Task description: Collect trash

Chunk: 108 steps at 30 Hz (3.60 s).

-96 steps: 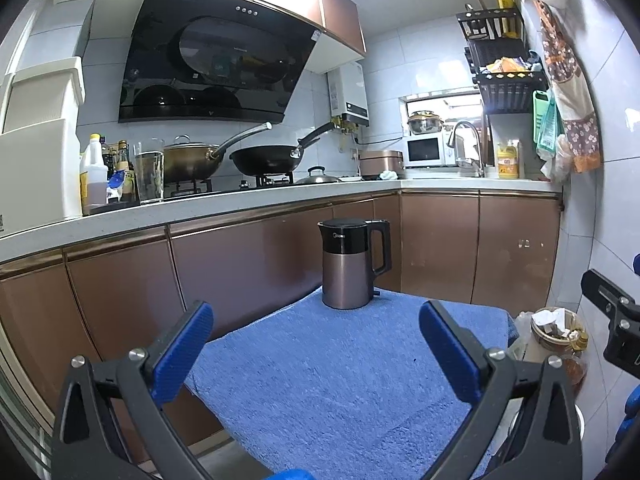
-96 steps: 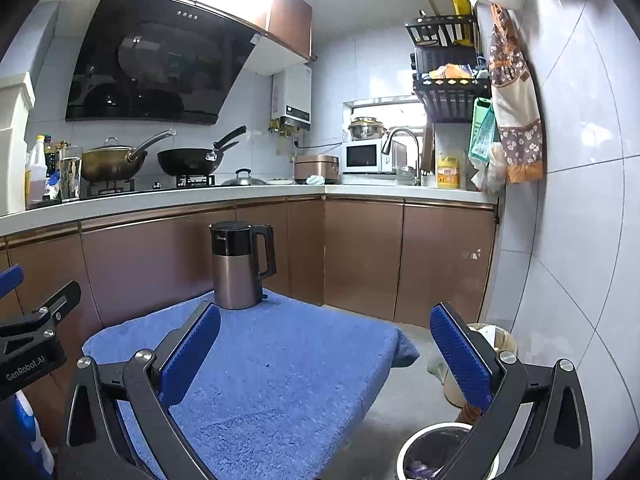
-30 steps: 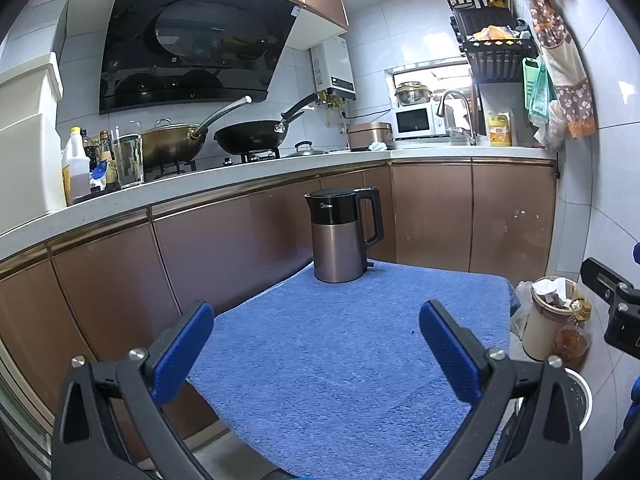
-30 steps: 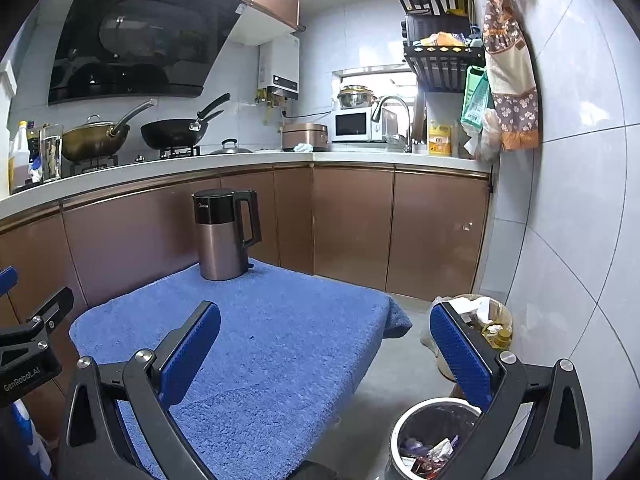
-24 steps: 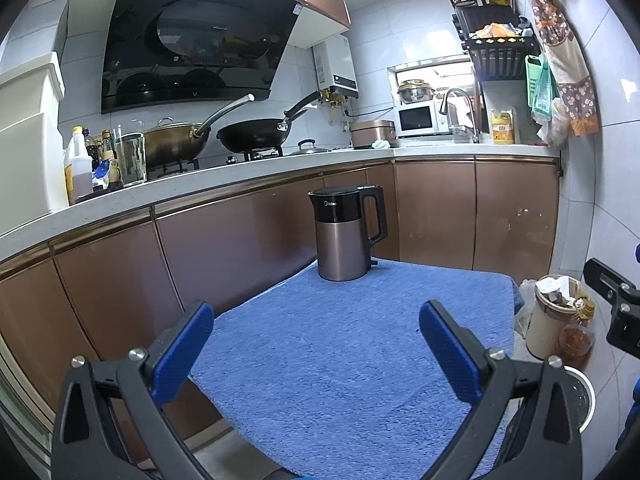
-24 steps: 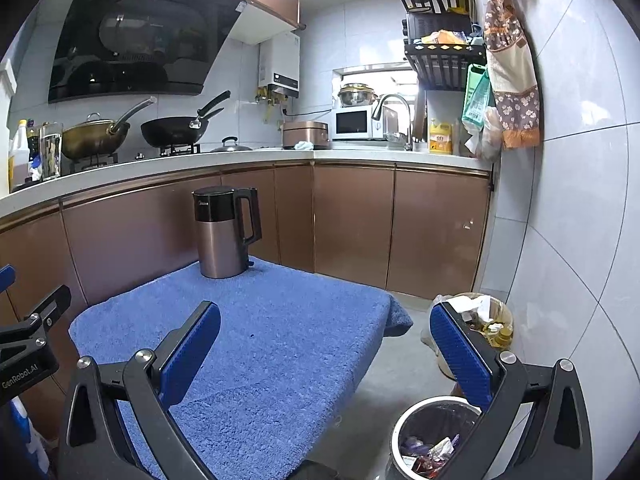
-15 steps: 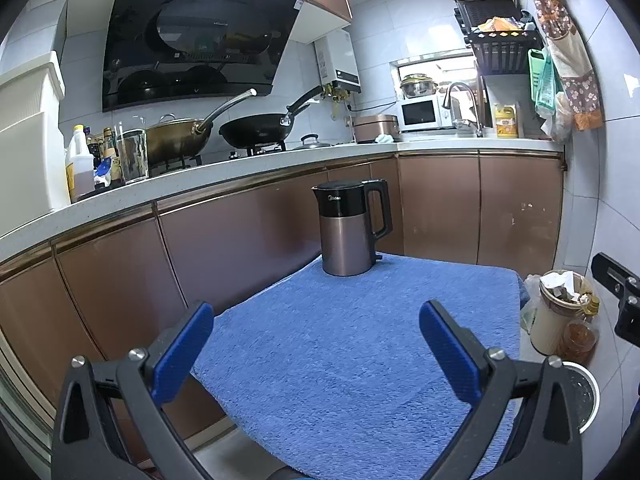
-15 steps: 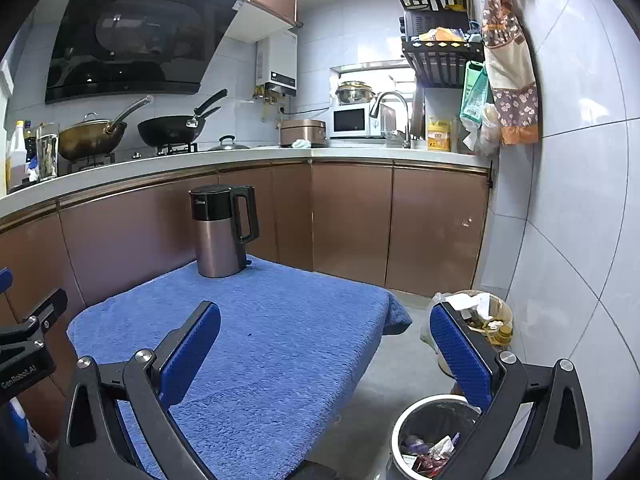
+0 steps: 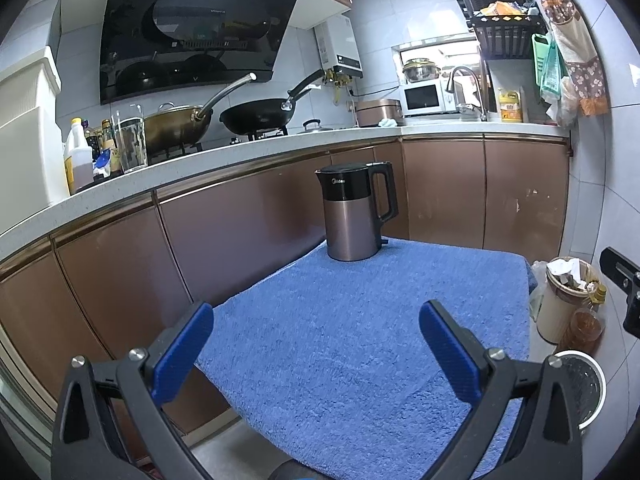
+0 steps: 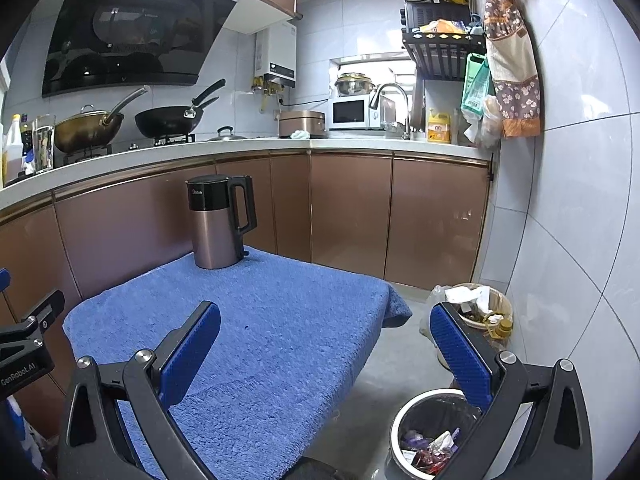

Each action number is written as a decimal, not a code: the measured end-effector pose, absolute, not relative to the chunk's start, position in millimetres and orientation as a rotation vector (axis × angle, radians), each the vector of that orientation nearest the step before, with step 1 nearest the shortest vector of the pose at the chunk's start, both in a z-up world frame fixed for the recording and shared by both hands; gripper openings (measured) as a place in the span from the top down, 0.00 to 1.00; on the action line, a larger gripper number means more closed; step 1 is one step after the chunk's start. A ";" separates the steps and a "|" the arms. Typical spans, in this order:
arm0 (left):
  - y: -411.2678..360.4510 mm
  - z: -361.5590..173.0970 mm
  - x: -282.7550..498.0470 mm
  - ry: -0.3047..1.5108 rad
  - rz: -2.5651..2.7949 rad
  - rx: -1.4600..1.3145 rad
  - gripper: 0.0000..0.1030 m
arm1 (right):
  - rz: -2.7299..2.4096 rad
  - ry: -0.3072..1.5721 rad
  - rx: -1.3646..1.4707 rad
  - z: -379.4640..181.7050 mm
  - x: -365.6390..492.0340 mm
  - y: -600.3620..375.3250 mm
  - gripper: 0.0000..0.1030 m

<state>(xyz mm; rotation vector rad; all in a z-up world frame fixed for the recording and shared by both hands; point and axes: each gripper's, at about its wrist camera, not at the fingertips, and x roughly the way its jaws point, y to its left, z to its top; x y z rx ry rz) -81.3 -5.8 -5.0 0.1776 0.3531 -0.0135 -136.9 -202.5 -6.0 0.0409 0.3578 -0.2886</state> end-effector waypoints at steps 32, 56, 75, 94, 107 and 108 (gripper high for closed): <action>-3.5 -19.7 -67.8 0.431 -0.020 0.186 0.00 | -0.283 0.400 0.032 -17.2 -126.9 -203.4 0.00; 0.8 -28.4 -56.3 0.475 -0.025 0.168 0.00 | -0.285 0.435 0.024 -27.8 -118.2 -205.4 0.00; 4.7 -37.7 -40.4 0.515 -0.038 0.151 0.00 | -0.289 0.477 0.020 -39.8 -106.5 -208.0 0.00; 6.4 -31.9 -11.9 0.508 -0.065 0.096 0.00 | -0.306 0.495 -0.006 -35.8 -83.6 -210.1 0.00; -0.9 -36.3 13.7 0.492 -0.062 0.111 0.00 | -0.323 0.511 -0.039 -39.0 -62.8 -215.0 0.00; -2.4 -37.6 16.4 0.492 -0.063 0.116 0.00 | -0.324 0.515 -0.039 -39.9 -60.3 -216.7 0.00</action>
